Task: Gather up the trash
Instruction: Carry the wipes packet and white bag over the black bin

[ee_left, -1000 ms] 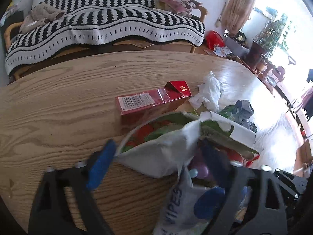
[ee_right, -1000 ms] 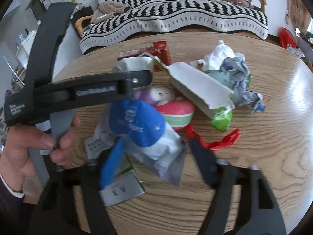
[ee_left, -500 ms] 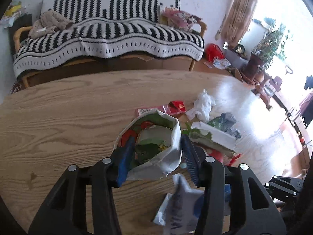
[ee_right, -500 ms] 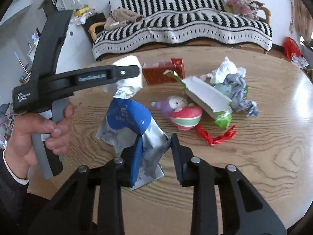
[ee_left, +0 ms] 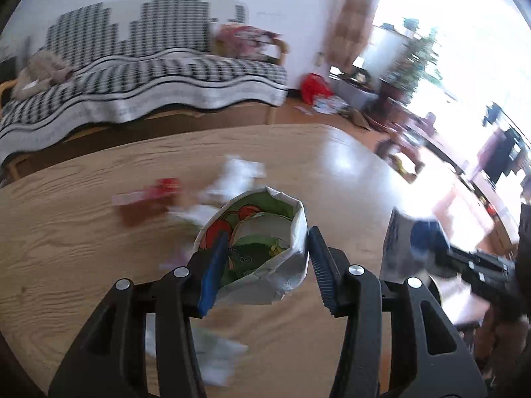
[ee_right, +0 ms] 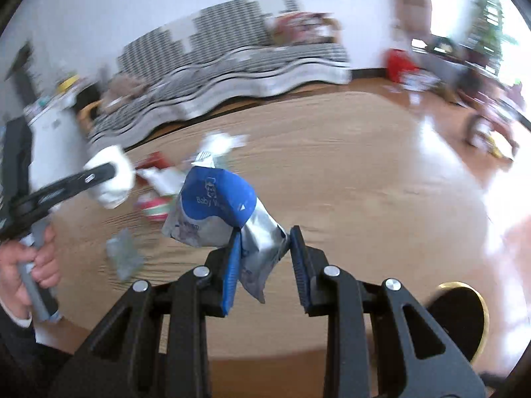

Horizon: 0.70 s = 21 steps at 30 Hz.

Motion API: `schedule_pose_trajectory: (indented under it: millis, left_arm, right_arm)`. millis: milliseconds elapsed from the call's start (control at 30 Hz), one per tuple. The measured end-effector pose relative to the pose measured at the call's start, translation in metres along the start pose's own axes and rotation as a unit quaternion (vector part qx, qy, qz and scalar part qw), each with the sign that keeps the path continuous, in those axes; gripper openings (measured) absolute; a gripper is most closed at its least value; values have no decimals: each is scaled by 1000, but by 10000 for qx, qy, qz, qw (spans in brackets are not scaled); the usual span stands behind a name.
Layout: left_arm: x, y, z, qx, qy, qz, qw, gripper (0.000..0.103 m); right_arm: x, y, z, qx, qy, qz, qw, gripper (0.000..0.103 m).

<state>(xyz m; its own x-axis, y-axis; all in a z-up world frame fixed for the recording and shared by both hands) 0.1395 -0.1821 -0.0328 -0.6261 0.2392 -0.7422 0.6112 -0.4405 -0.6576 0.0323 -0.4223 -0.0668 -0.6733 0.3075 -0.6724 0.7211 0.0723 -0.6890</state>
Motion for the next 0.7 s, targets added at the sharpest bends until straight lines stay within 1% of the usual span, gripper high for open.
schedule_pose_trajectory:
  millis: [33,67,133,167,200,233,333,367,433,500,600,700]
  left_arm:
    - [1,4,19,116,103,-25,9999,48]
    - [4,10,48,282,268,-66,9992,48]
    - [9,18,83,476,484,-118,9976,48]
    - [13,23,110,636,641,-162,9958,48]
    - [16,27,128,752,759,-204,9941,48]
    - [21,32,150,882,907,-255,9916,48]
    - [37,43,202,1181,1282,-382,9839,48]
    - [45,48,225,1302,1433,-445,9801,48]
    - [53,54,250,1440,1577,-519,9756,48]
    - [65,62,279,1596,1739,-627,9697,48]
    - [77,70,303,1728,1875,-739,9641,48]
    - [88,81,323,1830,1942,-847,9600,48]
  right_arm:
    - [1,-8,26,249,116,35,9996,29]
    - [3,-16,49,412,256,67,9988,29]
    - [10,-30,98,808,533,111,9952,29]
    - [15,-38,126,1075,677,119,9918,29]
    - [20,-42,146,1216,797,107,9893,29]
    - [29,-50,177,1414,1036,64,9845,29]
    - [55,-60,239,1854,1400,-149,9725,29]
    - [62,-62,251,1934,1485,-216,9696,29]
    - [80,-63,281,2119,1715,-429,9612,30]
    - [96,-64,304,2217,1888,-591,9548,30]
    - [107,-66,317,2230,2020,-691,9512,30]
    - [113,-68,326,2223,2063,-717,9502,30]
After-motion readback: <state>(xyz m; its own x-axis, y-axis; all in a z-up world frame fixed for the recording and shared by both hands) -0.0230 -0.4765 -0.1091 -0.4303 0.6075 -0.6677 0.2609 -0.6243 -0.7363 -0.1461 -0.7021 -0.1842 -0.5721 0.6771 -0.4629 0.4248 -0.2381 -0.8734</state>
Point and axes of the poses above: each gripper's, at about its wrist camera, not at the fingertips, and y roughly the way its jaws point, z to its right, x to its underside, the point moved 9 cm from there along y, roughly the way its jaws point, and after that the axes turned 6 degrees about y, right-handed, at the moved point
